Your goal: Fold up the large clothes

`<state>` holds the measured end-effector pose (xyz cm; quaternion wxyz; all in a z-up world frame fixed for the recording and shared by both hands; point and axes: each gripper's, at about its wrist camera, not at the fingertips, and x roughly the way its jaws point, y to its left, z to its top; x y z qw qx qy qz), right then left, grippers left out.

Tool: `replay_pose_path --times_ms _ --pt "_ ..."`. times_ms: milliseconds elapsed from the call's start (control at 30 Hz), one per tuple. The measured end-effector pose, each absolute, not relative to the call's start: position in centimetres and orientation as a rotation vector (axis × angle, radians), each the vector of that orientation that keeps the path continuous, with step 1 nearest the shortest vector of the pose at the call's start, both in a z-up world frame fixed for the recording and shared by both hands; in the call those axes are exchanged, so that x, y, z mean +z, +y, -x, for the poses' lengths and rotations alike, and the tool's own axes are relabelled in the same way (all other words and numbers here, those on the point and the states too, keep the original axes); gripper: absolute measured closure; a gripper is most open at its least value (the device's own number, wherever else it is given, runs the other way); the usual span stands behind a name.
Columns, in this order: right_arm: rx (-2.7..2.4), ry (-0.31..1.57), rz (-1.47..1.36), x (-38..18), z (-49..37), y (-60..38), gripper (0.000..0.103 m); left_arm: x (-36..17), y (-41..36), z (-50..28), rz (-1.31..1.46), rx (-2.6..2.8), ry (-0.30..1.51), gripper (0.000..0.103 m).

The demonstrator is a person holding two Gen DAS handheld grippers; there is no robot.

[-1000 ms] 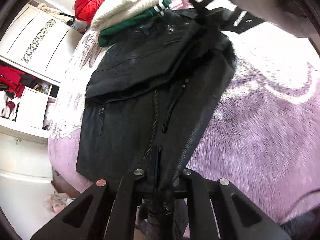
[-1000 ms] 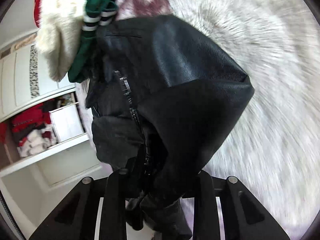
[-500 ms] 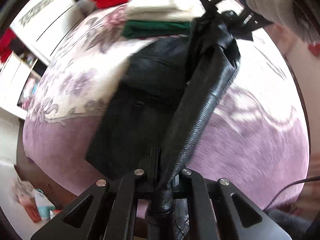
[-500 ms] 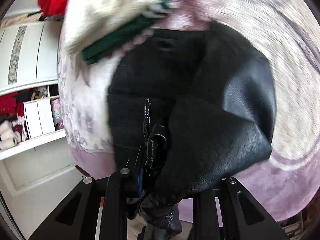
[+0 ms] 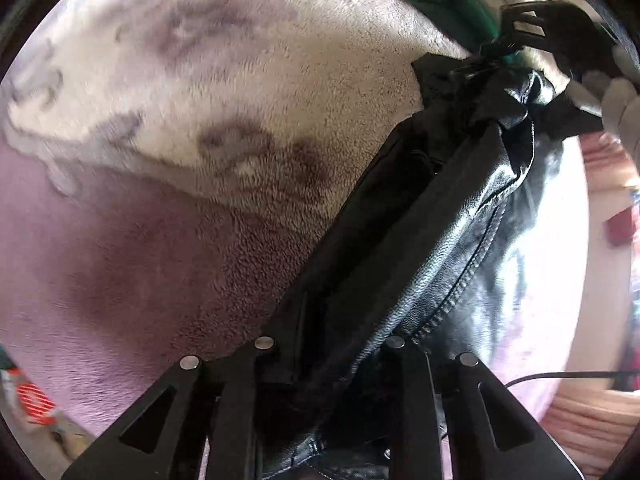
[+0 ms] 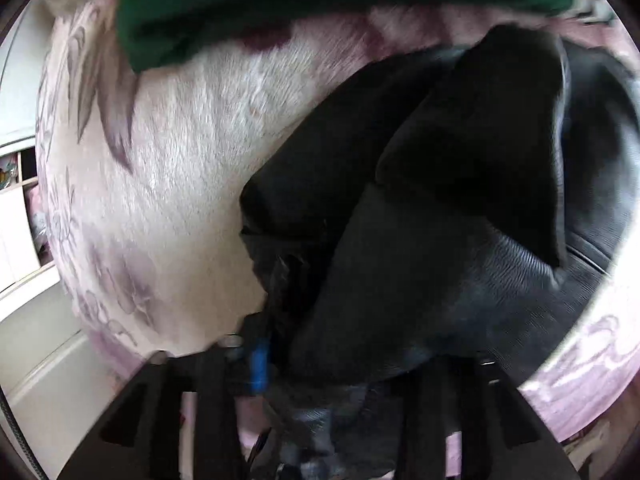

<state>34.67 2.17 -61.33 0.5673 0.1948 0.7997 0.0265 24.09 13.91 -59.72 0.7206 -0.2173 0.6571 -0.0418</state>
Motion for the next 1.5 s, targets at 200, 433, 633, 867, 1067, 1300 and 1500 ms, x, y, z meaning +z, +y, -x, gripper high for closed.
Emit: replay_pose_path --times_ms 200,433,633,867,1067,1300,1500 --pt "0.308 1.840 -0.626 -55.6 -34.5 0.0 0.036 -58.8 14.8 -20.7 0.665 -0.217 1.494 0.081" --pt "0.381 1.796 -0.457 -54.4 -31.5 -1.2 0.036 -57.1 16.9 -18.1 0.548 -0.045 1.509 0.011" --pt "0.329 1.807 -0.335 -61.5 -31.8 1.4 0.033 -54.5 15.7 -18.5 0.425 0.133 1.473 0.011" --pt "0.414 1.650 -0.347 -51.8 -30.3 -8.8 0.033 -52.2 8.9 -24.8 0.432 0.153 1.397 0.011" --pt "0.260 1.579 -0.431 -51.9 -31.3 -20.4 0.070 -56.3 5.6 -36.4 0.493 0.146 1.371 0.011" --pt "0.165 1.713 -0.346 -61.8 -33.8 -21.6 0.078 -61.1 7.3 -40.5 0.575 0.168 1.450 0.000" --pt "0.247 1.623 -0.542 -58.0 -32.0 -28.1 0.026 -56.5 7.0 -37.5 0.499 0.221 1.395 0.000"
